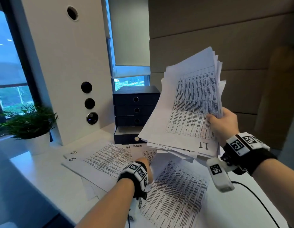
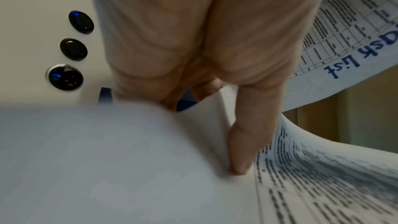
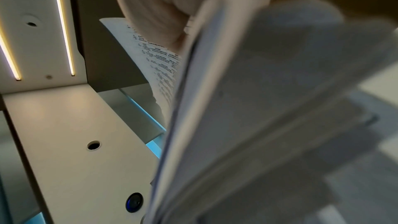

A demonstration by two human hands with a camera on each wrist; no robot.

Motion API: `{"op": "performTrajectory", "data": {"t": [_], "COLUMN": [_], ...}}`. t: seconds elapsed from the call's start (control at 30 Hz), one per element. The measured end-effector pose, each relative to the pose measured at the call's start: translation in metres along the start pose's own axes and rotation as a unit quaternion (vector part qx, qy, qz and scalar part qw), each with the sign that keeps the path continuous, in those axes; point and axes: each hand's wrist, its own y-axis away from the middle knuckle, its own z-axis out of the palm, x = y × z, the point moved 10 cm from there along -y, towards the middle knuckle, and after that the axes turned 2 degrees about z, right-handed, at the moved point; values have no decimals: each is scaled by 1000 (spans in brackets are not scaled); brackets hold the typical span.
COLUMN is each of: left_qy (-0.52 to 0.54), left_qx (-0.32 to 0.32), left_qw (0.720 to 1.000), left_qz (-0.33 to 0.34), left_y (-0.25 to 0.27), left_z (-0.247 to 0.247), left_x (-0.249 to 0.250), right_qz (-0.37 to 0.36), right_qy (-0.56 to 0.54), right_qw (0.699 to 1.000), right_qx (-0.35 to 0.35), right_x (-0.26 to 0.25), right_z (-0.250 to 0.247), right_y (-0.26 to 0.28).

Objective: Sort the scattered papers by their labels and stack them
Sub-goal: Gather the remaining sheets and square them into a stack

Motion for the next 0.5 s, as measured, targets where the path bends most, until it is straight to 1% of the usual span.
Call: {"op": "performTrajectory", "data": {"t": [0.07, 0.1, 0.17, 0.23, 0.3, 0.37, 0.4, 0.43, 0.47, 0.5], "left_qy": [70, 99, 171, 239, 283, 286, 247, 205, 165, 152], "left_qx": [-28, -14, -21, 5, 25, 47, 50, 48, 61, 64], "left_qw": [997, 995, 985, 970, 955, 951, 961, 972, 980, 981], "left_qz": [-16, -7, -15, -47, -83, -107, -113, -106, -96, -104], "left_y": [-1, -6, -14, -17, -24, -26, -28, -32, -35, -37], "left_z": [7, 7, 6, -5, -10, -12, -12, -10, -12, -11], "left_x": [-9, -14, -28, -50, -74, -83, -83, -78, -72, -67], "right_qz": [-2, -6, -22, -35, -33, -20, -13, -6, 0, 4], "right_qy": [-2, -3, -6, -15, -32, -53, -63, -70, -73, -72], "right_qw": [1000, 1000, 1000, 999, 999, 998, 998, 997, 997, 997], "right_qx": [3, 3, 1, 3, 8, 12, 11, 8, 4, -1], "right_x": [-4, -8, -17, -25, -28, -27, -26, -23, -21, -19], "right_z": [-2, -2, -3, -4, -4, -1, 1, 4, 7, 10], "right_y": [1, 2, 2, 1, -2, -6, -8, -10, -11, -12]}}
